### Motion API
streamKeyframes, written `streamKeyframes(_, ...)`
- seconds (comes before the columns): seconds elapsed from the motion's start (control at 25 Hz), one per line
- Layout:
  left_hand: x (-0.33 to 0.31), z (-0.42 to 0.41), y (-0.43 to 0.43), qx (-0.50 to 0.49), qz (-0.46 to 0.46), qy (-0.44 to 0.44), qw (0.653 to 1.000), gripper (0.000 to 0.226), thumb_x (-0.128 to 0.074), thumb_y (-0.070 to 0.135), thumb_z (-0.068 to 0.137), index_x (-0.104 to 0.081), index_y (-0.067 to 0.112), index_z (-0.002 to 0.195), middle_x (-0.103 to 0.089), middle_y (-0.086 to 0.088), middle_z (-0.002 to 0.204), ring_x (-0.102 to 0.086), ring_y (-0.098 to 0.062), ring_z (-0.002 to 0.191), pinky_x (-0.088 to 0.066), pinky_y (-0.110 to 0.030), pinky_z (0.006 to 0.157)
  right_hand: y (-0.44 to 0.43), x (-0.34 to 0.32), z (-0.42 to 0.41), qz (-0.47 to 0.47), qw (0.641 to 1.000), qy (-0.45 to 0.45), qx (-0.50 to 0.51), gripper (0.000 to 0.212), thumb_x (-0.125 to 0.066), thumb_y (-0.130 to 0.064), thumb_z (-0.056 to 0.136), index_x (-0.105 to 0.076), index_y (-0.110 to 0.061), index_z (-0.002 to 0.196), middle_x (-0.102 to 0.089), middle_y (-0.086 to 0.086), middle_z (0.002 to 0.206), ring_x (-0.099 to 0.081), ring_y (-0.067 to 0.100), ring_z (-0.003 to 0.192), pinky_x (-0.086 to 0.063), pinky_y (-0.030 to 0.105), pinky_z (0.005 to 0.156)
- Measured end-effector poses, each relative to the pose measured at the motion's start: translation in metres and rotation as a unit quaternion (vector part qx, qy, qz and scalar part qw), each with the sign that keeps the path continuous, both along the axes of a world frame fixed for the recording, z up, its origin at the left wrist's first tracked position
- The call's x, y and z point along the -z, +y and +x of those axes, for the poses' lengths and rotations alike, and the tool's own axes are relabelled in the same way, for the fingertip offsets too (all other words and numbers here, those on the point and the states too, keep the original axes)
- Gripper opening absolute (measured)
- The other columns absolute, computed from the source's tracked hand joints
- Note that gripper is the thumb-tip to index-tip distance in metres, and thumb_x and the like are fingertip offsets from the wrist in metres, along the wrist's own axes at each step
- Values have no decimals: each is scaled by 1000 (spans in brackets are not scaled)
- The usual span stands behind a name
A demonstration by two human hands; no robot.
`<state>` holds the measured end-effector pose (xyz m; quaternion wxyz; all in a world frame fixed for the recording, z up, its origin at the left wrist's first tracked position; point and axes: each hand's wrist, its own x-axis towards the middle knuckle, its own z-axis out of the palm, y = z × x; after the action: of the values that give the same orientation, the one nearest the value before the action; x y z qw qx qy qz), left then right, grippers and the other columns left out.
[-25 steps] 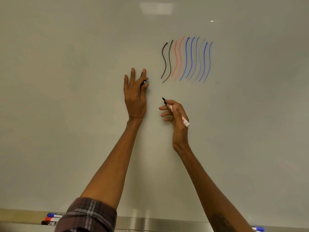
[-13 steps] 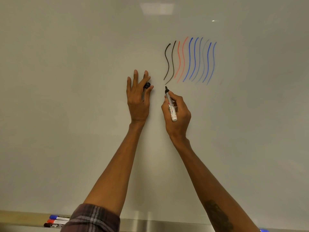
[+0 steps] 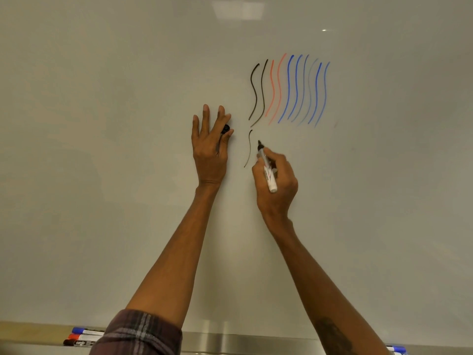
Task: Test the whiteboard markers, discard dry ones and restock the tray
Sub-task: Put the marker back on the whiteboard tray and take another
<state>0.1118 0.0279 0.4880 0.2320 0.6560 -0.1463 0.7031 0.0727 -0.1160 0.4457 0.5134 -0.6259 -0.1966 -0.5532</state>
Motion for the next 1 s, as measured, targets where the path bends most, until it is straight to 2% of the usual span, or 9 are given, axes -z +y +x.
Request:
streamKeyframes(0.16, 0, -2, -1, 0, -2, 1, 1000, 34, -58, 15, 99, -61, 2, 130, -53, -9, 143, -40, -34, 141, -23, -46, 122, -2, -23, 8, -27, 998, -41, 29, 27, -66, -20, 90, -69, -7, 114, -68, 3, 82, -60, 18, 66, -53, 39, 58)
streamKeyframes(0.28, -1, -1, 0, 3, -2, 8, 1000, 32, -59, 15, 99, -62, 2, 128, -56, -11, 141, -39, -33, 141, -23, -47, 122, -2, 6, 3, -63, 991, -60, 102, 25, -74, -10, 82, -71, -7, 107, -66, 3, 77, -58, 17, 62, -50, 38, 53)
streamKeyframes(0.4, 1, -2, 0, 13, -16, 22, 1000, 33, -57, 19, 100, -63, 2, 128, -56, -12, 142, -38, -31, 142, -22, -44, 123, 2, 49, -4, -65, 993, -23, 98, 21, -74, -9, 82, -70, -8, 103, -63, 2, 72, -55, 16, 58, -49, 38, 50)
streamKeyframes(0.48, 0, -4, 1, 30, -19, 39, 999, 33, -56, 19, 100, -62, 1, 128, -55, -13, 142, -37, -32, 143, -20, -43, 123, 6, 64, -10, -57, 998, 20, 8, 21, -70, -11, 86, -70, -9, 106, -65, 1, 77, -58, 16, 61, -53, 37, 54)
streamKeyframes(0.56, 0, -11, 2, 59, -11, 58, 996, 30, -57, 15, 100, -63, 2, 126, -54, -13, 143, -35, -32, 144, -18, -43, 124, 5, 65, -18, -9, 988, 79, -136, 23, -67, -10, 89, -68, -11, 112, -69, 0, 88, -64, 15, 71, -57, 31, 64)
streamKeyframes(0.72, 25, -37, 8, 165, -70, 132, 975, 33, -58, 16, 99, -62, 4, 129, -49, -6, 148, -33, -21, 146, -19, -38, 124, 5, 64, -33, 73, 913, 202, -347, 26, -61, -8, 95, -66, -15, 119, -72, 3, 110, -69, 24, 94, -58, 34, 83)
streamKeyframes(0.8, 44, -58, 8, 227, -154, 175, 946, 32, -57, 18, 99, -63, 8, 130, -55, -2, 143, -41, -17, 142, -28, -36, 121, 12, 68, -37, 118, 876, 243, -400, 25, -56, -10, 98, -66, -12, 121, -72, 9, 111, -70, 28, 95, -58, 36, 83)
streamKeyframes(0.92, 65, -88, 15, 302, -296, 182, 888, 22, -57, 22, 100, -68, 20, 119, -71, -1, 121, -60, -13, 123, -45, -33, 108, 28, 80, -47, 146, 830, 289, -454, 25, -52, -12, 100, -63, -7, 123, -72, 14, 110, -70, 33, 92, -57, 39, 83)
streamKeyframes(1.0, 80, -100, 22, 330, -376, 174, 848, 25, -56, 28, 100, -63, 25, 124, -73, -1, 114, -63, -13, 119, -46, -27, 105, 39, 88, -56, 142, 814, 303, -475, 25, -52, -12, 100, -62, -4, 121, -72, 16, 110, -69, 33, 92, -56, 40, 83)
